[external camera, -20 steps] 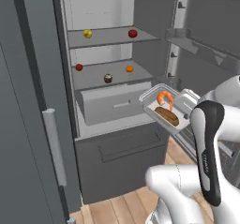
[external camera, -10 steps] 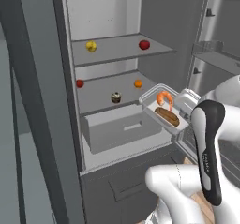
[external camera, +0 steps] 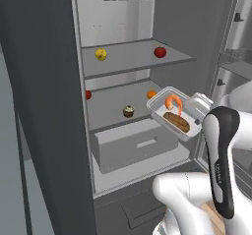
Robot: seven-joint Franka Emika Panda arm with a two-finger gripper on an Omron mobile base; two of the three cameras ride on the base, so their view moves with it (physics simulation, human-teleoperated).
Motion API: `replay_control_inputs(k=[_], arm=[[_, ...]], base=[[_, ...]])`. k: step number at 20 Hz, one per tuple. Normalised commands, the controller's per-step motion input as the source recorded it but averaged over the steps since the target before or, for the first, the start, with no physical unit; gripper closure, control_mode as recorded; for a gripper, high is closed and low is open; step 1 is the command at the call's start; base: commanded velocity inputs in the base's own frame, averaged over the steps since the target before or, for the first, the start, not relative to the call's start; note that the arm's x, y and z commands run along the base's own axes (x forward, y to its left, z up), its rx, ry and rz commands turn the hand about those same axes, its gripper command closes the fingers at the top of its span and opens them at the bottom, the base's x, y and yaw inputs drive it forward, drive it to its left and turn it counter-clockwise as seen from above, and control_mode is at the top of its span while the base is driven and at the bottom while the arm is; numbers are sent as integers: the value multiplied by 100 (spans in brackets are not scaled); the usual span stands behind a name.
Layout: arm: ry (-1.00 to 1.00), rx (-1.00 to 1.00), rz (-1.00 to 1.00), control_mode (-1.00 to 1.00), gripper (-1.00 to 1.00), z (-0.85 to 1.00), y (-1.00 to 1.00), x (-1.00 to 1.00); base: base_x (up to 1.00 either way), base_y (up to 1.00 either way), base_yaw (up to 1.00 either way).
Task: Place the tupperware on the top shelf of the fridge. Make space for the tupperware among the existing items by rearranging them on the shelves if needed. Close the fridge door when finished.
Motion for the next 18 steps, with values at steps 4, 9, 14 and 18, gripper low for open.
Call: replay_control_inputs(k=[4, 9, 14, 18], arm=[[-16, 0, 0, -100, 100, 63, 0, -10], [-10, 0, -4, -100, 100, 77, 6, 0], [0, 4, -12, -100, 100, 35, 17, 0], [0, 20, -22, -100, 100, 22, 24, 0]], base=[[0, 0, 0], [0, 0, 0], [0, 0, 0], [0, 0, 0]])
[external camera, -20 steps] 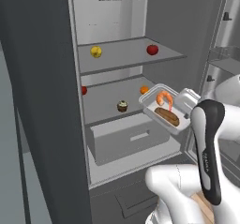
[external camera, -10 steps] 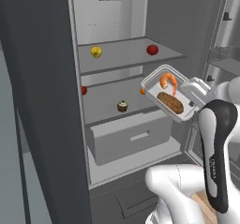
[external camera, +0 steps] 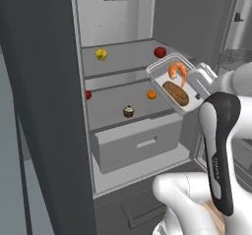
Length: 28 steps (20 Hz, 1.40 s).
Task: Place the tupperware on the top shelf of the fridge. Make space for the tupperware among the existing items by rearranging them on the shelves if needed. Close the fridge door when finished.
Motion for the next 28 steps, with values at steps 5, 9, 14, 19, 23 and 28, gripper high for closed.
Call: replay_control_inputs(k=[5, 9, 14, 19, 23, 28], arm=[[0, 22, -12, -100, 100, 41, 17, 8], [0, 16, 0, -100, 100, 61, 3, 19], [14, 10, 0, -100, 100, 49, 0, 50], [14, 0, 0, -100, 100, 5, 0, 69], [1, 0, 0, -100, 100, -21, 0, 76], [0, 0, 0, -100, 100, -27, 3, 87]], base=[[0, 0, 0], [0, 0, 0], [0, 0, 0], [0, 0, 0], [0, 0, 0], [0, 0, 0]])
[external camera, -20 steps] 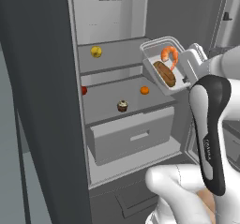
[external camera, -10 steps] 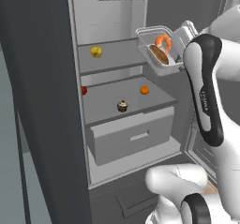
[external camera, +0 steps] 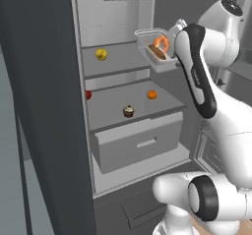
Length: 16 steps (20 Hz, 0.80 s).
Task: Place the tupperware on the top shelf of the fridge. Make space for the tupperware among the existing items by rearranging them on the shelves if needed. Close the fridge door when finished.
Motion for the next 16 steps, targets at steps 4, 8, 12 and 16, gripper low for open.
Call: replay_control_inputs(k=[4, 8, 12, 16], arm=[[0, 0, 0, -100, 100, -33, 16, 87], [0, 0, 0, -100, 100, -35, 26, 82], [0, 0, 0, -100, 100, -3, 8, 84], [0, 0, -2, -100, 100, 0, 7, 84]], base=[[0, 0, 0], [0, 0, 0], [0, 0, 0], [0, 0, 0]])
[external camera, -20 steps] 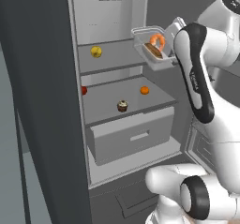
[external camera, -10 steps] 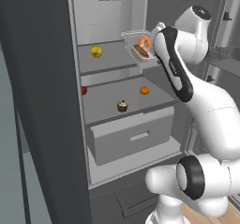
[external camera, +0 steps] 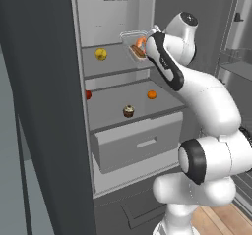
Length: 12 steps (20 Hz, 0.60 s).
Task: Place the tupperware on the top shelf of the fridge. Make space for the tupperware among the existing items by rearranging them on the shelves if needed. Close the fridge door when finished.
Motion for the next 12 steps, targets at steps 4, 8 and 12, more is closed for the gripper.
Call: replay_control_inputs(k=[4, 8, 12], arm=[[0, 0, -2, -100, 100, 0, 25, 86], [0, 0, 0, -100, 100, 0, 34, 84], [0, 0, -2, -100, -100, 0, 21, 75]], base=[[0, 0, 0], [0, 0, 0], [0, 0, 0]])
